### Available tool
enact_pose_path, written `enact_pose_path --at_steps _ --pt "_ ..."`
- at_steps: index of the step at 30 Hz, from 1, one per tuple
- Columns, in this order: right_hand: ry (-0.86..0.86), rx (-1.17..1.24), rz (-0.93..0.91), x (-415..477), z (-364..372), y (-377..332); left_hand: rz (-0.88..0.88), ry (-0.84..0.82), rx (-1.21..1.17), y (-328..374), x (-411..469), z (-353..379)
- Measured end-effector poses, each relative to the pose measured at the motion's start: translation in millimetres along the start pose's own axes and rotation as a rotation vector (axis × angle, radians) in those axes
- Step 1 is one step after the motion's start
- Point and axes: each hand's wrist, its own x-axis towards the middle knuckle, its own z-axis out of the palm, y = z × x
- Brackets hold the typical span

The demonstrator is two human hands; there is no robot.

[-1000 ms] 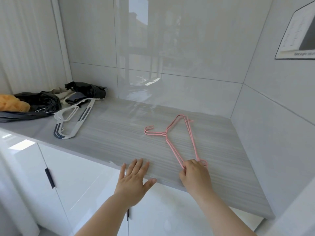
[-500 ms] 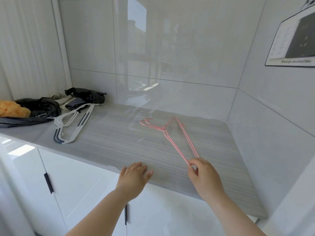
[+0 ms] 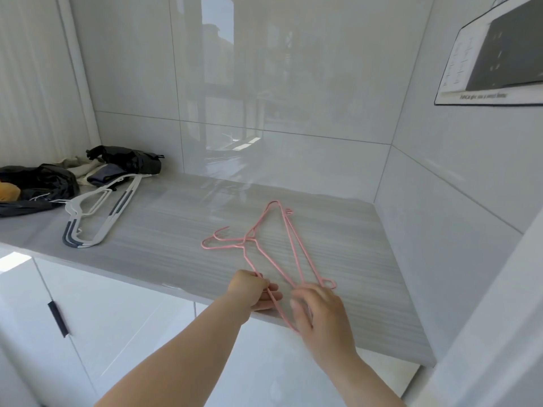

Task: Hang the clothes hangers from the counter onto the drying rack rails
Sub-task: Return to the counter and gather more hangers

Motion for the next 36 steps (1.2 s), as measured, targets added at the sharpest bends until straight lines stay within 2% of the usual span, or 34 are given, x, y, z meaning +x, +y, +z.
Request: enact_pose_path --at_steps 2,4,6,8,10,12,15,17,22,29,34,36 --pt "0.077 0.087 0.094 6 -3 5 0.014 0.005 0.0 2 2 -5" --pt "0.092 0.178 0.28 15 -7 8 0.02 0.014 0.003 4 3 -12" --pt "-0.107 0.07 0.409 18 -4 14 0.026 0.012 -0.017 5 1 -20" --pt "-0.321 -0.146 0.373 18 2 19 0.034 -0.005 -0.048 6 -2 -26" --pt "-0.41 -0.261 0.36 22 4 13 0.041 -0.013 -0.066 8 -4 -32" --pt "-0.387 -0.303 0.375 25 9 6 0.051 -0.007 -0.068 10 -5 -38" --pt "-0.243 -0.374 0.308 27 19 4 0.061 0.023 -0.07 9 -6 -50" --pt "-0.282 -0.337 0.345 27 28 8 0.055 0.052 -0.085 8 -9 -58" --pt "-0.242 -0.383 0.309 28 30 9 0.064 0.107 -0.097 7 -17 -72" --pt "-0.39 -0.395 0.416 31 19 11 0.084 0.188 -0.15 11 -25 -94" --pt "-0.379 -0.425 0.428 34 16 6 0.123 0.171 -0.128 14 -38 -113" --pt "-0.318 -0.4 0.426 37 11 2 0.158 0.166 -0.094 17 -49 -117"
